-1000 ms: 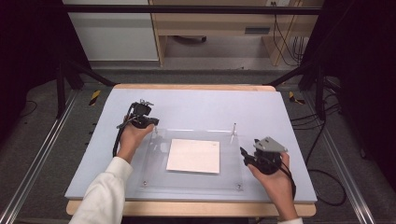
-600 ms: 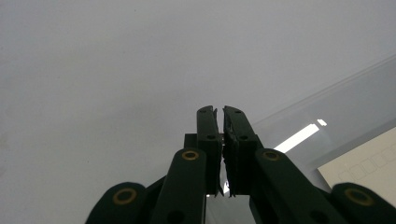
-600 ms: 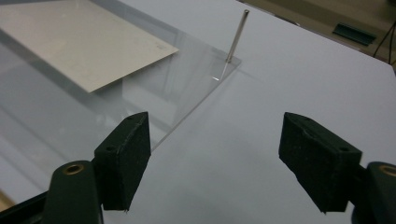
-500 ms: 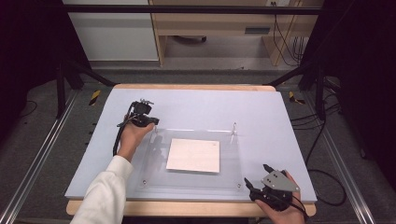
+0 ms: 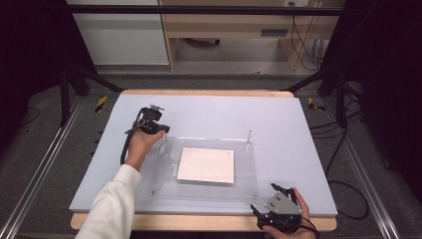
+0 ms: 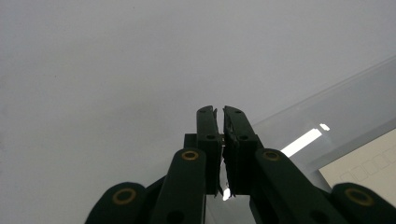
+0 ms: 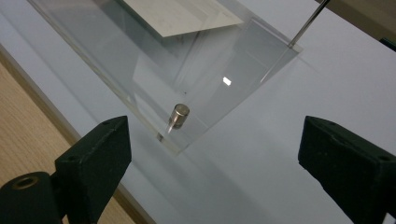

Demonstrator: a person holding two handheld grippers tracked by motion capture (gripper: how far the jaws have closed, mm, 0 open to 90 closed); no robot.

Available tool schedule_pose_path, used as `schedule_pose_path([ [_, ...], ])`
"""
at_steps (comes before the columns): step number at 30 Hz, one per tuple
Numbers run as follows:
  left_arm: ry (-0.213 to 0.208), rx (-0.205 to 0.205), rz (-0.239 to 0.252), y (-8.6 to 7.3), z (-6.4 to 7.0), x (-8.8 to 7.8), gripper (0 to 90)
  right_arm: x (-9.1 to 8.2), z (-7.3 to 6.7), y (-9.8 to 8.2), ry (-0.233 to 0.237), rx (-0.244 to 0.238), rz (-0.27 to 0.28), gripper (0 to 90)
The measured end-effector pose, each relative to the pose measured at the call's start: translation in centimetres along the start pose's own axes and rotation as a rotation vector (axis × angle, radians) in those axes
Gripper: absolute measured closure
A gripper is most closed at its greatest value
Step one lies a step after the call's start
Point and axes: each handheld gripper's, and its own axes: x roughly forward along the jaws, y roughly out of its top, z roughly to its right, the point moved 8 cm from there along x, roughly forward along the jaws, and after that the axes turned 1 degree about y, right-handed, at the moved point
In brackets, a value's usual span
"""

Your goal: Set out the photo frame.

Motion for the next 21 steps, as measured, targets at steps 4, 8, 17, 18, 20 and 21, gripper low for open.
schedule_pose_path([
  [4, -0.002, 0.002, -0.002, 0.0, 0.0, 0.0, 85.0, 0.4, -0.2, -0.4, -0.006, 0.005, -0.008, 13.8],
  [8, -0.004, -0.003, -0.001, 0.0, 0.0, 0.1, 85.0, 0.8, -0.1, -0.5, -0.014, -0.006, -0.024, 16.5],
  [17, -0.011, -0.010, 0.007, 0.0, -0.1, 0.2, 84.9, 1.2, -0.2, -0.3, -0.023, -0.040, -0.016, 25.5],
  [18, -0.011, -0.010, 0.008, 0.1, -0.1, 0.2, 84.9, 1.3, -0.3, -0.3, -0.022, -0.050, -0.009, 26.8],
  [20, -0.015, -0.006, 0.004, 0.0, -0.1, 0.2, 84.9, 1.4, -0.3, -0.1, -0.027, -0.064, -0.003, 27.6],
  [21, -0.015, -0.006, 0.004, 0.0, -0.1, 0.2, 84.8, 1.4, -0.4, 0.1, -0.023, -0.066, 0.001, 28.6],
])
